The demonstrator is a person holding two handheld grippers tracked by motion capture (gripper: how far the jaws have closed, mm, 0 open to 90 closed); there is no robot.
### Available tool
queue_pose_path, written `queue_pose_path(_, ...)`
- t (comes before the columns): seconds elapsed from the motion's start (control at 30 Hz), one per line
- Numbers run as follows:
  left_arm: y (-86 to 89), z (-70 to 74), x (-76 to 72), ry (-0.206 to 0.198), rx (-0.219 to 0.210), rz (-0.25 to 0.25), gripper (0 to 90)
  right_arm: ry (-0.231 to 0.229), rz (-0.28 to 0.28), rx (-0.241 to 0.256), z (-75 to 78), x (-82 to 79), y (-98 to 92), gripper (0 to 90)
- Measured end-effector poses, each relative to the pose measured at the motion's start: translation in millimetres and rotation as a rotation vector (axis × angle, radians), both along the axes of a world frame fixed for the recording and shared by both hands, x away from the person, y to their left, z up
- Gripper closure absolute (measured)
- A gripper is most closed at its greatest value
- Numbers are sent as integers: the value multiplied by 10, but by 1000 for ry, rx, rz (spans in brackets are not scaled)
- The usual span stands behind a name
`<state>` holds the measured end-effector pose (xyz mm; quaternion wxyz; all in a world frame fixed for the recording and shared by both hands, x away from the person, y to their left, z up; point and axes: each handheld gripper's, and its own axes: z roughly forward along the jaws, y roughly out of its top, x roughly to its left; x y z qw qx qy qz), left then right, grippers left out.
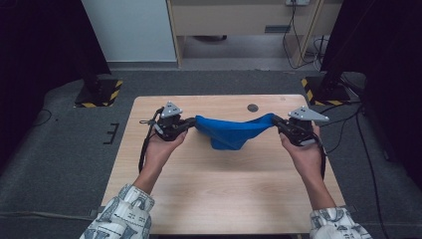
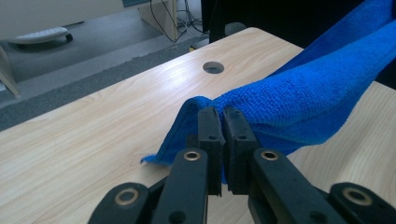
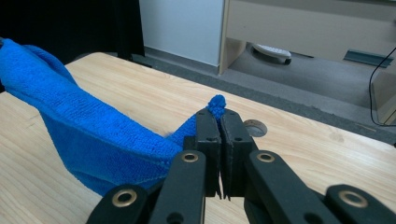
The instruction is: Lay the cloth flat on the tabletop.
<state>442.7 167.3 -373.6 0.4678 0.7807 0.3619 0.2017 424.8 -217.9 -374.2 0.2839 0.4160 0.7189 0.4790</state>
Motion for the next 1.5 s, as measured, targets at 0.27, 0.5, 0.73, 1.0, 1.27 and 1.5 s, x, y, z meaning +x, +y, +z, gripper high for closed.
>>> queue_pose_path(0.27,-4,146,-100,-19,3,-6,868,-26,-8,13,109,-78,-35,879)
queue_pose_path(0.5,11,193,-133,-29,7,-5,868,-38,-11,20,146,-118,-30,879)
queue_pose_path(0.73,46,190,-149,-22,4,1,868,-43,-9,28,148,-98,-9,879)
queue_pose_path(1.0,20,256,-278,-46,4,-20,868,-75,-5,29,234,-276,-44,879)
queue_pose_path(1.27,-14,254,-251,-42,1,-25,867,-81,-12,29,245,-295,-78,879)
queue_pose_path(1.5,-31,227,-205,-34,-3,-24,867,-67,-16,29,204,-239,-94,879)
